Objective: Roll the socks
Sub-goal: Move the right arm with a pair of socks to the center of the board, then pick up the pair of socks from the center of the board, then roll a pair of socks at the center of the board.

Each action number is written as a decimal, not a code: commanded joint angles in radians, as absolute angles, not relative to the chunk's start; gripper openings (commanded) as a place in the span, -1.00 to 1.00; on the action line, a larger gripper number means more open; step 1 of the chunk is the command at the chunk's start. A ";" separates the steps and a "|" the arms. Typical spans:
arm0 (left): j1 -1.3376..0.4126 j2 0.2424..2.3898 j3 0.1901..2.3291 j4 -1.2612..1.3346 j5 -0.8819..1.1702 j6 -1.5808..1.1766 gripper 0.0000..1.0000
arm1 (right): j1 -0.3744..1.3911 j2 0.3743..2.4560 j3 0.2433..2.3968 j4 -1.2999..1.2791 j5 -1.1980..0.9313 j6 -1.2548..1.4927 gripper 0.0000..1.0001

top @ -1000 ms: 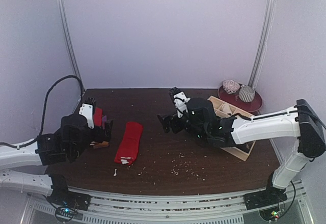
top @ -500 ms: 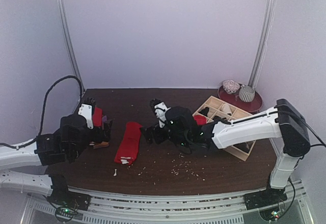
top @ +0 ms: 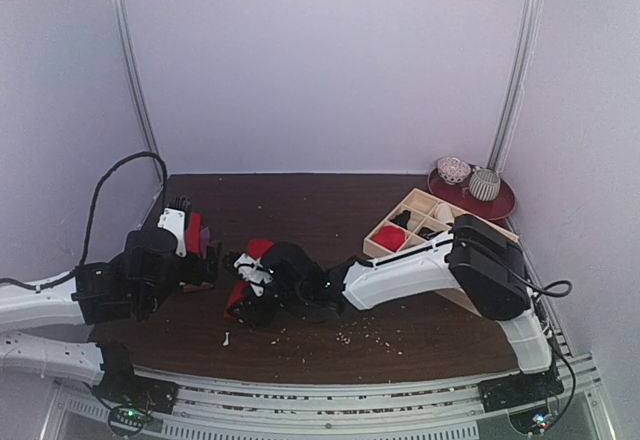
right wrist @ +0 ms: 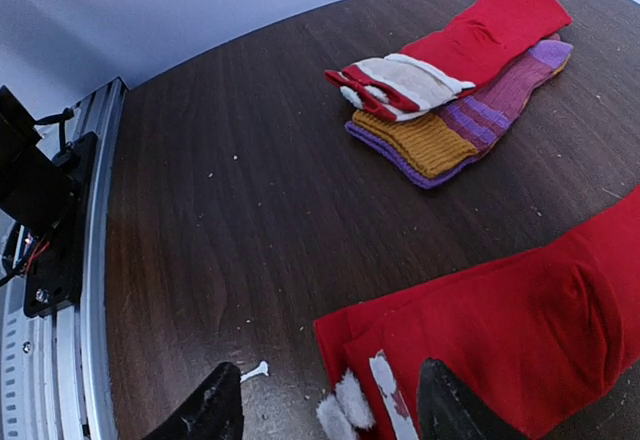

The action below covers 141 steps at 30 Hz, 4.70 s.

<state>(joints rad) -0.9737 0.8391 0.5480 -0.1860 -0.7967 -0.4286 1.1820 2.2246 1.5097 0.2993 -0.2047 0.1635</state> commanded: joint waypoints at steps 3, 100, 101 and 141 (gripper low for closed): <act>-0.966 0.850 0.568 -0.165 -0.806 -0.445 0.96 | 1.173 2.340 1.680 0.094 -0.136 0.124 0.03; -1.077 1.471 0.343 0.754 0.164 0.100 0.75 | 0.882 2.127 0.956 0.094 -0.987 0.419 -0.73; -1.086 1.482 0.348 0.759 0.170 0.105 0.75 | 0.879 2.132 0.960 0.086 -0.989 0.416 -0.73; -1.124 1.739 0.497 0.488 0.165 -0.185 -1.00 | 0.822 1.915 0.881 0.229 -0.986 0.362 -0.43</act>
